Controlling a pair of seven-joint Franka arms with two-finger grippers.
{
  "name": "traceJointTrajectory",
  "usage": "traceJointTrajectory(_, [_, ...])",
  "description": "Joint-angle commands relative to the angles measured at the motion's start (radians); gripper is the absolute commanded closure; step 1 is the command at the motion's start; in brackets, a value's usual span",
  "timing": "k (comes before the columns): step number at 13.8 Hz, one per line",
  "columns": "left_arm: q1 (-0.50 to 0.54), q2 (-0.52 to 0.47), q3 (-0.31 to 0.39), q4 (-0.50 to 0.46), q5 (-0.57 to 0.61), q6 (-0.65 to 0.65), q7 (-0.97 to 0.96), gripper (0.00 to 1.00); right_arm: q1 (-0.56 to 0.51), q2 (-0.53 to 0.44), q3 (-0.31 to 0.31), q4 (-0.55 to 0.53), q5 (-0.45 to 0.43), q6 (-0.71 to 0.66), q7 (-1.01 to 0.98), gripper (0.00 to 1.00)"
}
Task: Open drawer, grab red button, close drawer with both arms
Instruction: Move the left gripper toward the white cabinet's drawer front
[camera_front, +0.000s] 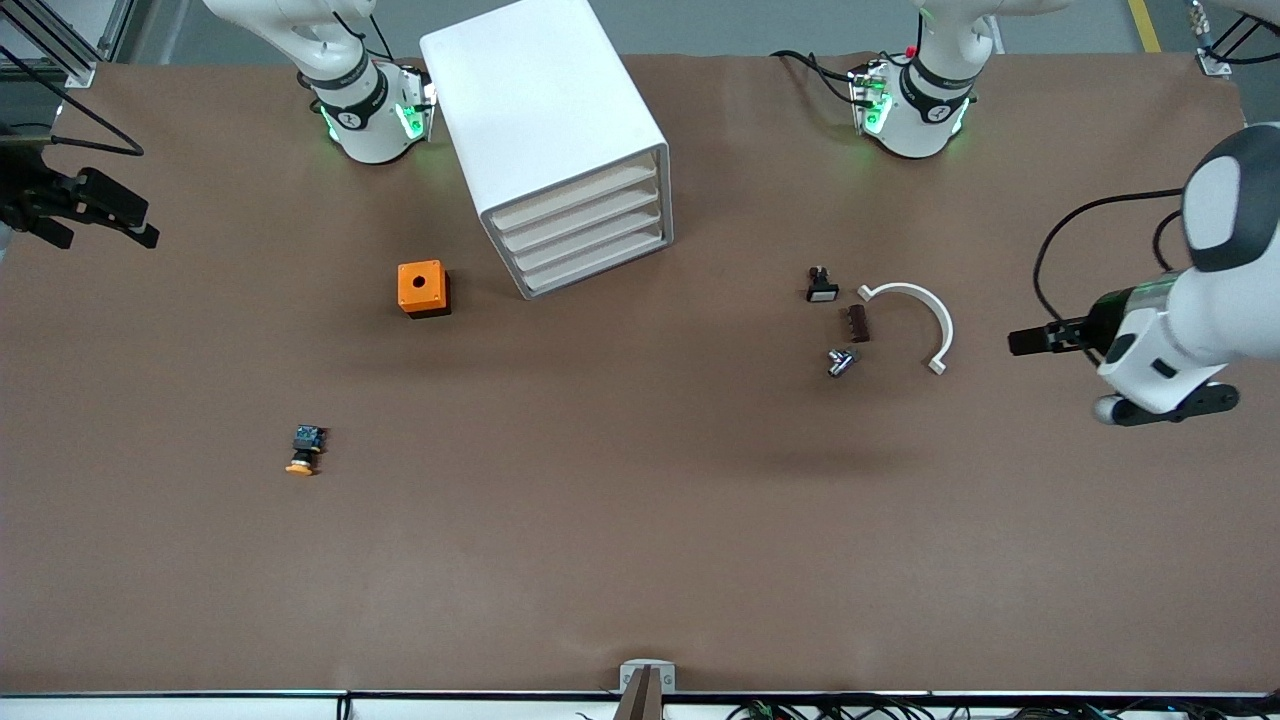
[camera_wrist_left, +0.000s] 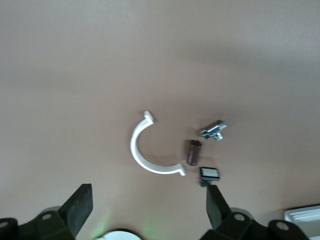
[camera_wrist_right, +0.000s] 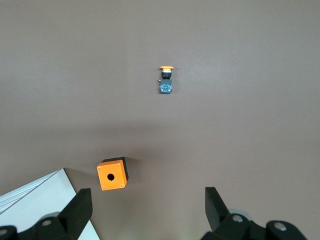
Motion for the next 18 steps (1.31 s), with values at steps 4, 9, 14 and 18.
traceJointTrajectory(4, [-0.167,0.131,0.003,0.090,-0.144,-0.007,-0.443,0.00,-0.003,-0.022,0.005,-0.015,0.006,-0.003,0.007,0.00])
traceJointTrajectory(9, [-0.283,0.275,0.002,0.153,-0.310,-0.004,-0.832,0.00,-0.003,-0.022,0.005,-0.017,0.006,-0.007,0.005,0.00])
traceJointTrajectory(14, [-0.382,0.381,0.000,0.167,-0.495,-0.003,-1.358,0.00,-0.003,-0.022,0.005,-0.017,0.006,-0.015,-0.004,0.00])
traceJointTrajectory(18, [-0.411,0.469,-0.004,0.181,-0.661,-0.012,-1.630,0.00,-0.003,-0.020,0.005,-0.015,0.004,-0.013,-0.007,0.00])
